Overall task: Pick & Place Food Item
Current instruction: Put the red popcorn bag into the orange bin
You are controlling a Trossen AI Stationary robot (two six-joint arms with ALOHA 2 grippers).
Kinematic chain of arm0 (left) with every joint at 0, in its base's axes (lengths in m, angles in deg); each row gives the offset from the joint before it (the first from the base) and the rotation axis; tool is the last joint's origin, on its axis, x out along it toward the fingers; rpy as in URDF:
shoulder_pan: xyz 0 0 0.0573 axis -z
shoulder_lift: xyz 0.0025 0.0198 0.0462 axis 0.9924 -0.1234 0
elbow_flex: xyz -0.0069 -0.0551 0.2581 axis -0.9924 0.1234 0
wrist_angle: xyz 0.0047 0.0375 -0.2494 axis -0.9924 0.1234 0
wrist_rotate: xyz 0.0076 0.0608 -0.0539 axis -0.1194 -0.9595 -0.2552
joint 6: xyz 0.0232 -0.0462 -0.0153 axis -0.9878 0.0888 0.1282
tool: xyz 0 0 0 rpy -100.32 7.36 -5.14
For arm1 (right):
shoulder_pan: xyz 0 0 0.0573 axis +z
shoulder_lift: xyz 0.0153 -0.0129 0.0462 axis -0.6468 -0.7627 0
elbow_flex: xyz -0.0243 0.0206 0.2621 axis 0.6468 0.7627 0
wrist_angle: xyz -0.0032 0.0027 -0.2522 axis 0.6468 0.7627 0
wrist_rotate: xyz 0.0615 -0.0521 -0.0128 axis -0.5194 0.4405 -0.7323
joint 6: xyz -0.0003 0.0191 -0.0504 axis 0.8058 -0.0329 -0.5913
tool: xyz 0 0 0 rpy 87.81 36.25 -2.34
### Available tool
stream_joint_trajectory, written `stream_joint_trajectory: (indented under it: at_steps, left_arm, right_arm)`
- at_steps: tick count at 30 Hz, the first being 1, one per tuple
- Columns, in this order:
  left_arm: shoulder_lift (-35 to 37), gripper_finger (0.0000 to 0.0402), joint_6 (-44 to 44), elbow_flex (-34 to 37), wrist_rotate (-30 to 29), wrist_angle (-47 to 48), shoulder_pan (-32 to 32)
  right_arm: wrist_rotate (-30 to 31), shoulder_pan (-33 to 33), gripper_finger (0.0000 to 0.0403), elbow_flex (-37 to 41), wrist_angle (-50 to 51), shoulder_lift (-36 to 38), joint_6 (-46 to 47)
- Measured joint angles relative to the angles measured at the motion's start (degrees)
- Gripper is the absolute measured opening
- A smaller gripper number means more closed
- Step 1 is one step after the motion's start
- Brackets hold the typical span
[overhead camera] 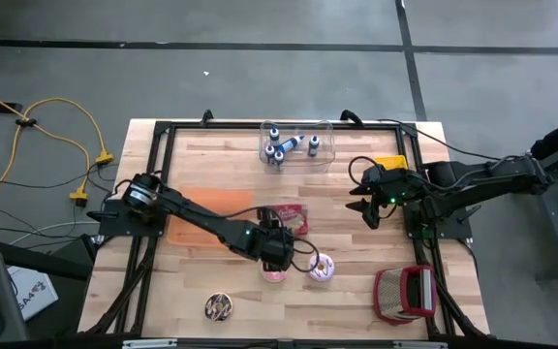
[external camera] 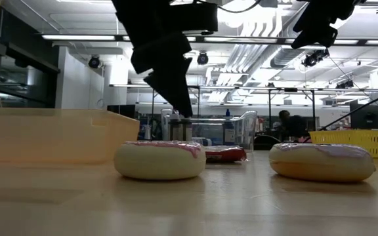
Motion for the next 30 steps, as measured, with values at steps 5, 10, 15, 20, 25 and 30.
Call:
stream_joint_trajectory:
  at_steps: [5, 10, 15, 20, 25, 30]
  left_arm:
    - [-2.59, 0.0184, 0.19, 0.02, 3.45, 0.05, 0.05]
    - [-3.04, 0.0184, 0.17, 0.02, 3.54, -0.36, 0.02]
    - [-4.74, 0.0184, 0.15, 0.01, 3.11, -0.45, 0.02]
    - [-6.66, 0.0184, 0.13, 0.02, 2.16, -0.26, -0.16]
    - [-7.69, 0.0184, 0.11, 0.02, 1.36, -0.28, -0.15]
    - [-8.83, 0.0184, -0.5, -0.03, -2.26, 0.01, -0.14]
  right_arm:
    - [0.0, 0.0, 0.0204, 0.0, -0.19, 0.0, 0.01]
    - [-0.02, 0.02, 0.0204, 0.0, -0.39, 0.0, 0.02]
    - [0.0, 0.0, 0.0204, 0.0, -0.42, 0.0, 0.01]
    - [0.0, 0.0, 0.0204, 0.0, -0.9, 0.0, 0.02]
    - [0.0, 0.0, 0.0204, 0.0, -1.03, 0.0, 0.02]
    - [-0.02, 0.02, 0.0204, 0.0, -1.27, 0.0, 0.01]
